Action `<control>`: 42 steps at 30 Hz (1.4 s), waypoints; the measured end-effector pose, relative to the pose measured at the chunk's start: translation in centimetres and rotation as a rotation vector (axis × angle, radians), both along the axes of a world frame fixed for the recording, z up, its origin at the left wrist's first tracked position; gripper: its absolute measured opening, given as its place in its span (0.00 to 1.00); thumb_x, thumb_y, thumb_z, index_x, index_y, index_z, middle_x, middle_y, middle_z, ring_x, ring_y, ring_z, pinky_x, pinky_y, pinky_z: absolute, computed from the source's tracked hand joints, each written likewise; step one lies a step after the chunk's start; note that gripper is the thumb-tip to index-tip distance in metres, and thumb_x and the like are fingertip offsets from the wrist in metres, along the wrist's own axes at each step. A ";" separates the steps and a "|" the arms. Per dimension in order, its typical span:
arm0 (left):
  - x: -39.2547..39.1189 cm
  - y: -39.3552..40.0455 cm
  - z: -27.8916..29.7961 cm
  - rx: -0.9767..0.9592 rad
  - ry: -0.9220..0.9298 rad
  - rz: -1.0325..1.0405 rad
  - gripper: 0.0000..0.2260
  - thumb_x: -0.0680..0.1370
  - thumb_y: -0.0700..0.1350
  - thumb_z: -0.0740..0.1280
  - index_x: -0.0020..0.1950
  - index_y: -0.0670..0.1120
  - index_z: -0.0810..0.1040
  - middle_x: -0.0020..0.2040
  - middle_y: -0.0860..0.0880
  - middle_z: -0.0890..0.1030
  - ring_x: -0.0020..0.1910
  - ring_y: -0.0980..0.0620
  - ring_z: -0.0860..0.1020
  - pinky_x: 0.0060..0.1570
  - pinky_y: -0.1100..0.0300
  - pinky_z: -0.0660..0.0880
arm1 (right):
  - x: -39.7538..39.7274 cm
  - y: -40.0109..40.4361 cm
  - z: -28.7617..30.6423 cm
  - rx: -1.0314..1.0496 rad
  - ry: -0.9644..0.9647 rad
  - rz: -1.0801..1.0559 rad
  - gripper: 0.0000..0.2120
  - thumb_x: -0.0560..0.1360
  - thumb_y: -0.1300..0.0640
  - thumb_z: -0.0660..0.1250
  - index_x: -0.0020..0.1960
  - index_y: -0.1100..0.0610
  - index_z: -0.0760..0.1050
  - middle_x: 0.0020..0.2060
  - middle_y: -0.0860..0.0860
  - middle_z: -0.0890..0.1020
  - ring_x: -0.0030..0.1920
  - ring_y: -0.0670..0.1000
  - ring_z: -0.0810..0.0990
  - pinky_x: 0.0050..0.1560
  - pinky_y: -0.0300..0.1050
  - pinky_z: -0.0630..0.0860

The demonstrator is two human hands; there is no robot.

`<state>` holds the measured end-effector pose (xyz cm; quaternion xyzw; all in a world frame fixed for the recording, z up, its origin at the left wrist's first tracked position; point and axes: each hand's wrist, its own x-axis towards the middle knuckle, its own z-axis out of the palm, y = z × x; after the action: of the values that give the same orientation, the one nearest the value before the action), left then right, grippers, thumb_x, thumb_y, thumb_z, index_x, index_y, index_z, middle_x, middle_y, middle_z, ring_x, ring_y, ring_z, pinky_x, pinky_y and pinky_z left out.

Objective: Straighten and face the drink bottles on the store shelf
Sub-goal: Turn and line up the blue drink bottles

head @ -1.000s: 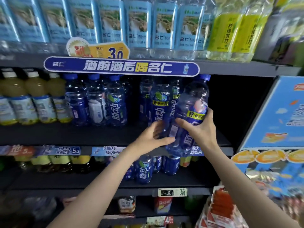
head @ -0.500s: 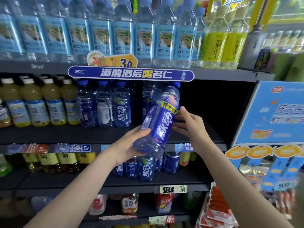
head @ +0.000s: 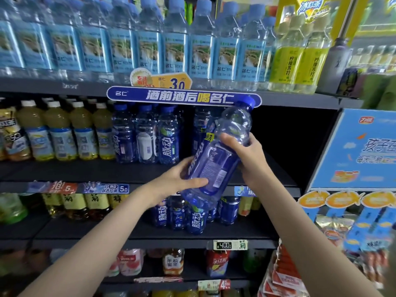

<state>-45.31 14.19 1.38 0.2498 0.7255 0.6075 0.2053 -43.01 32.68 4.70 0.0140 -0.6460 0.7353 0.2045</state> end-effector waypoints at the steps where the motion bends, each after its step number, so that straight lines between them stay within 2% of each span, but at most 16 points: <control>1: 0.3 0.1 0.1 0.027 -0.075 -0.060 0.27 0.63 0.47 0.79 0.59 0.54 0.73 0.55 0.54 0.82 0.51 0.57 0.81 0.51 0.62 0.76 | 0.2 0.1 0.3 0.020 0.030 0.057 0.28 0.61 0.52 0.79 0.57 0.57 0.75 0.47 0.50 0.84 0.43 0.49 0.84 0.41 0.44 0.79; 4: 1.1 1.2 -0.2 0.092 -0.087 0.004 0.21 0.65 0.44 0.77 0.55 0.52 0.75 0.50 0.51 0.84 0.47 0.54 0.82 0.47 0.62 0.77 | 0.4 0.6 0.2 0.121 0.055 0.077 0.25 0.64 0.48 0.78 0.56 0.54 0.75 0.48 0.50 0.84 0.48 0.49 0.83 0.48 0.48 0.80; 7: 1.0 1.9 -1.0 -0.079 0.283 0.314 0.34 0.62 0.50 0.80 0.65 0.50 0.69 0.60 0.51 0.78 0.57 0.53 0.77 0.58 0.55 0.74 | 0.4 -0.3 -0.8 0.182 0.001 -0.010 0.37 0.59 0.38 0.76 0.64 0.51 0.70 0.55 0.50 0.82 0.54 0.50 0.82 0.53 0.54 0.80; 9: 0.9 2.3 -1.3 -0.280 0.567 0.460 0.44 0.62 0.53 0.79 0.71 0.47 0.61 0.65 0.50 0.72 0.63 0.50 0.71 0.63 0.51 0.69 | 0.4 -1.4 -1.6 0.115 -0.005 -0.087 0.41 0.58 0.42 0.79 0.65 0.53 0.67 0.55 0.50 0.81 0.53 0.50 0.82 0.52 0.54 0.80; 11: 0.9 2.3 -1.0 -0.361 0.691 0.450 0.46 0.62 0.55 0.78 0.73 0.46 0.58 0.66 0.49 0.69 0.65 0.50 0.68 0.65 0.51 0.67 | 0.4 -1.8 -1.6 0.042 0.008 -0.171 0.36 0.59 0.49 0.81 0.62 0.54 0.68 0.53 0.50 0.81 0.50 0.49 0.83 0.49 0.51 0.81; 13: 0.5 1.4 0.0 -0.319 0.577 0.315 0.42 0.64 0.54 0.77 0.72 0.48 0.59 0.66 0.51 0.69 0.63 0.53 0.70 0.64 0.54 0.68 | 0.5 -1.1 -1.1 0.019 0.037 -0.141 0.30 0.61 0.55 0.81 0.58 0.53 0.70 0.49 0.48 0.82 0.47 0.47 0.83 0.44 0.46 0.81; 15: 0.1 0.2 1.1 -0.219 0.284 0.112 0.33 0.68 0.50 0.75 0.70 0.51 0.64 0.64 0.53 0.73 0.59 0.57 0.74 0.59 0.61 0.70 | 0.8 0.2 -0.6 0.050 0.078 0.010 0.27 0.61 0.58 0.80 0.55 0.53 0.72 0.45 0.46 0.84 0.42 0.45 0.84 0.39 0.42 0.79; 18: -0.1 -0.7 1.0 -0.071 -0.039 -0.088 0.29 0.64 0.44 0.78 0.61 0.51 0.72 0.52 0.56 0.83 0.49 0.58 0.81 0.47 0.66 0.76 | 0.8 1.1 -0.7 0.070 0.088 0.221 0.32 0.56 0.49 0.81 0.57 0.53 0.72 0.45 0.45 0.84 0.44 0.46 0.83 0.42 0.43 0.79; 20: 0.2 -0.4 0.5 -0.036 -0.001 -0.081 0.29 0.59 0.47 0.77 0.57 0.53 0.73 0.48 0.57 0.84 0.48 0.58 0.82 0.47 0.65 0.77 | 0.8 1.5 -1.4 0.023 0.094 0.284 0.36 0.56 0.43 0.81 0.59 0.52 0.72 0.49 0.47 0.83 0.48 0.49 0.82 0.45 0.44 0.79; 23: 0.0 0.1 0.4 -0.083 0.169 0.097 0.32 0.59 0.50 0.80 0.59 0.54 0.72 0.53 0.56 0.82 0.52 0.57 0.80 0.58 0.57 0.74 | 1.8 1.1 -1.9 0.033 0.081 0.260 0.28 0.66 0.44 0.73 0.63 0.48 0.70 0.55 0.51 0.81 0.54 0.53 0.81 0.48 0.48 0.81; 26: -0.1 0.4 0.6 -0.324 0.541 0.301 0.37 0.62 0.54 0.79 0.66 0.52 0.68 0.56 0.55 0.77 0.54 0.54 0.77 0.56 0.55 0.73 | 1.9 -0.9 -2.8 -0.026 -0.020 0.115 0.33 0.65 0.46 0.75 0.64 0.54 0.66 0.57 0.54 0.80 0.53 0.54 0.82 0.47 0.52 0.82; 28: 0.0 0.4 0.9 -0.476 0.686 0.289 0.40 0.62 0.58 0.77 0.69 0.52 0.64 0.59 0.53 0.73 0.57 0.52 0.74 0.55 0.54 0.73 | 1.4 -1.9 -3.6 -0.072 -0.080 -0.055 0.38 0.60 0.44 0.80 0.63 0.56 0.66 0.57 0.56 0.79 0.53 0.56 0.82 0.51 0.59 0.80; 30: 0.0 -0.4 1.8 -0.487 0.561 0.192 0.38 0.65 0.58 0.76 0.70 0.53 0.64 0.62 0.54 0.72 0.57 0.54 0.74 0.56 0.56 0.73 | 1.3 -1.9 -3.8 -0.149 -0.118 -0.096 0.36 0.61 0.44 0.79 0.62 0.56 0.69 0.56 0.56 0.81 0.52 0.57 0.82 0.53 0.62 0.79; 34: 0.4 -2.8 3.5 -0.120 0.083 -0.006 0.20 0.72 0.53 0.69 0.63 0.57 0.74 0.59 0.51 0.79 0.54 0.53 0.80 0.50 0.58 0.79 | 1.7 -0.6 -3.6 -0.356 -0.208 -0.012 0.23 0.71 0.49 0.72 0.61 0.59 0.73 0.53 0.57 0.83 0.50 0.55 0.83 0.40 0.50 0.82; 39: 0.5 -2.9 4.1 0.109 -0.117 -0.053 0.16 0.73 0.56 0.62 0.57 0.54 0.80 0.59 0.53 0.80 0.57 0.49 0.79 0.51 0.52 0.79 | 1.9 0.6 -3.1 -0.388 -0.231 0.083 0.22 0.69 0.43 0.69 0.54 0.58 0.77 0.43 0.53 0.86 0.43 0.53 0.85 0.38 0.49 0.80; 42: 0.2 -2.0 3.9 0.109 -0.140 -0.029 0.18 0.72 0.56 0.62 0.57 0.51 0.81 0.57 0.51 0.81 0.56 0.47 0.80 0.55 0.49 0.77 | 2.2 1.6 -2.9 -0.338 -0.218 0.038 0.23 0.70 0.45 0.70 0.58 0.60 0.75 0.46 0.56 0.85 0.45 0.55 0.85 0.38 0.49 0.81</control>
<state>-45.08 12.20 5.26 0.2279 0.6717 0.6589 0.2503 -40.77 34.25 1.82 -0.0883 -0.5312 0.8342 0.1190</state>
